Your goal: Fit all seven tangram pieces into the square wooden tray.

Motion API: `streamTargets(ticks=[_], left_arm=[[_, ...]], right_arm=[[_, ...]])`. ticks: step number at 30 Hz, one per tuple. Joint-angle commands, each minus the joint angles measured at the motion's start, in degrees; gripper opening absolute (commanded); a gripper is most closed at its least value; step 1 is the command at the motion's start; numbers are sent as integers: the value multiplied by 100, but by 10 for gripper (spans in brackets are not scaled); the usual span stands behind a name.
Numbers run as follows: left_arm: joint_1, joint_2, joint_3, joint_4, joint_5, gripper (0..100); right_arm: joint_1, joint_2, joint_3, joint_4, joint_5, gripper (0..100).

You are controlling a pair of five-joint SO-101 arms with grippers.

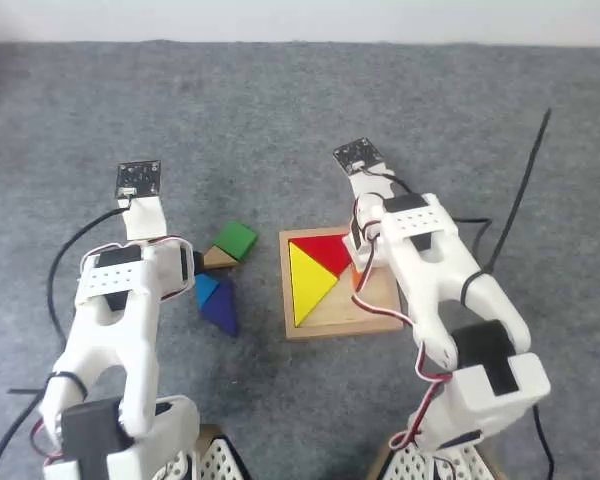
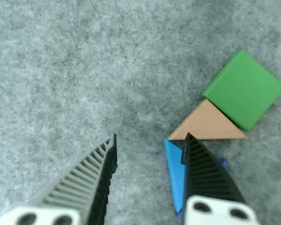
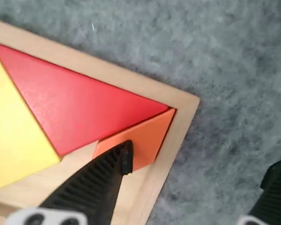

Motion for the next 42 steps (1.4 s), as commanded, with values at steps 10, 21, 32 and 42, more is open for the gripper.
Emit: streamTargets(ticks=[10, 21, 32, 42], left_arm=[[35, 0, -48, -70, -53, 223], [35, 0, -48, -88, -53, 223], [35, 0, -40, -88, -53, 223], [35, 0, -31, -88, -53, 223]], right_arm=[[119, -22, -88, -31, 53, 433], [-303, -1200, 545, 277, -158, 433], [-760, -1560, 1143, 233, -369, 433], [-787, -1560, 1389, -40, -369, 433]])
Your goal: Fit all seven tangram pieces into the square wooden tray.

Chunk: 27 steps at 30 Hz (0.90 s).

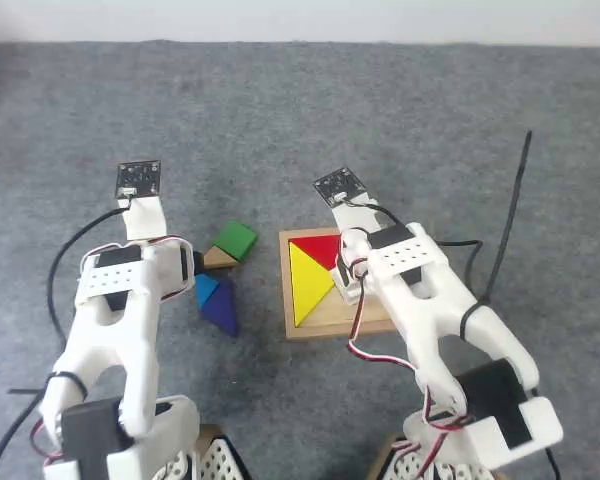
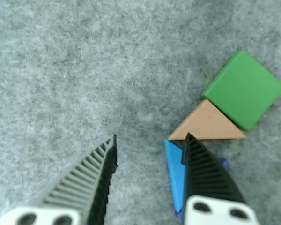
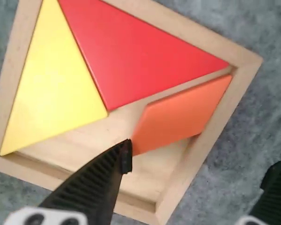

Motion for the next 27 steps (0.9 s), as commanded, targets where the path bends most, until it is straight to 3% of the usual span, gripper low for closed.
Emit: streamTargets(ticks=[1, 14, 27], left_arm=[[35, 0, -31, -88, -53, 223], [35, 0, -40, -88, -53, 223], [35, 0, -40, -79, -53, 223]], right_arm=[[-75, -224, -9, -75, -62, 433], [-312, -215, 0, 48, -18, 433], [541, 391, -9, 101, 264, 433]])
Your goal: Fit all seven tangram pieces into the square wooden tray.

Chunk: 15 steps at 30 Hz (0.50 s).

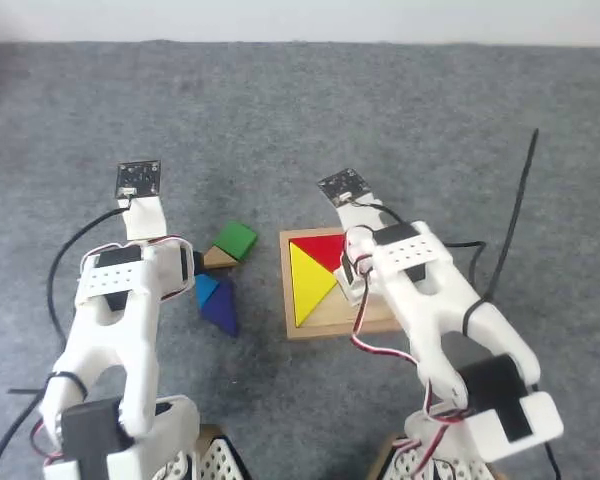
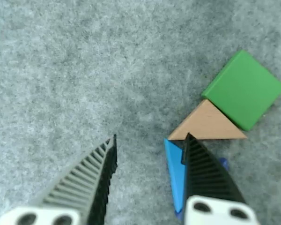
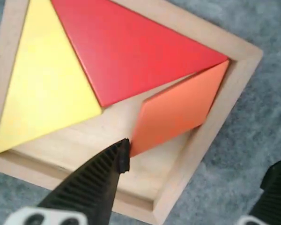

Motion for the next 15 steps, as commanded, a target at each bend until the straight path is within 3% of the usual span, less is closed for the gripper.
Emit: streamTargets(ticks=[1, 15], left_arm=[[35, 0, -40, -79, -53, 223], [35, 0, -48, -79, -53, 223]], right_arm=[[295, 127, 35, 48, 97, 433], [664, 154, -132, -31, 202, 433]])
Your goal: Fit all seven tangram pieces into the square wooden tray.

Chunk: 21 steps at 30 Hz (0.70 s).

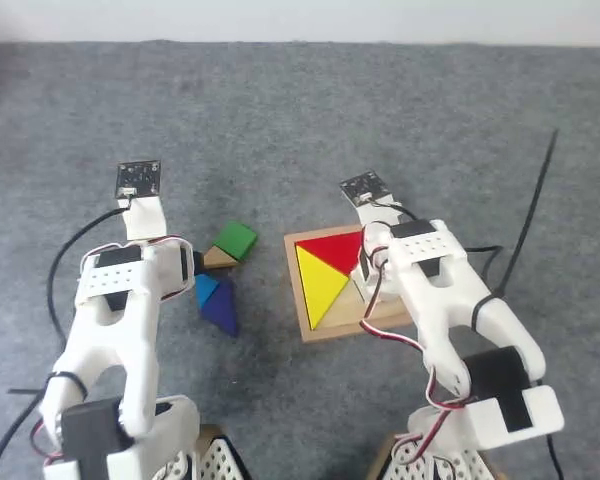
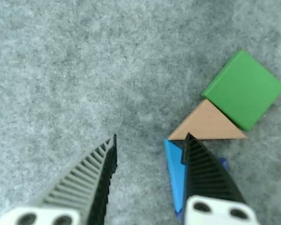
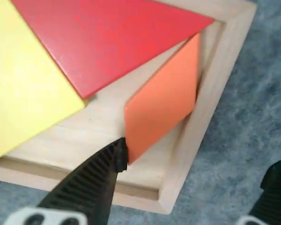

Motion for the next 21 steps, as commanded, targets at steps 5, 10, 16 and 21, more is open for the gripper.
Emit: streamTargets(ticks=[5, 10, 16, 21], left_arm=[[35, 0, -48, -79, -53, 223], [35, 0, -48, -79, -53, 223], [35, 0, -48, -79, -53, 223], [35, 0, -48, -79, -53, 223]], right_arm=[[110, 66, -176, -699, 70, 426], [57, 57, -185, -778, 88, 253], [57, 75, -132, -760, 79, 219], [31, 13, -141, -585, -141, 219]])
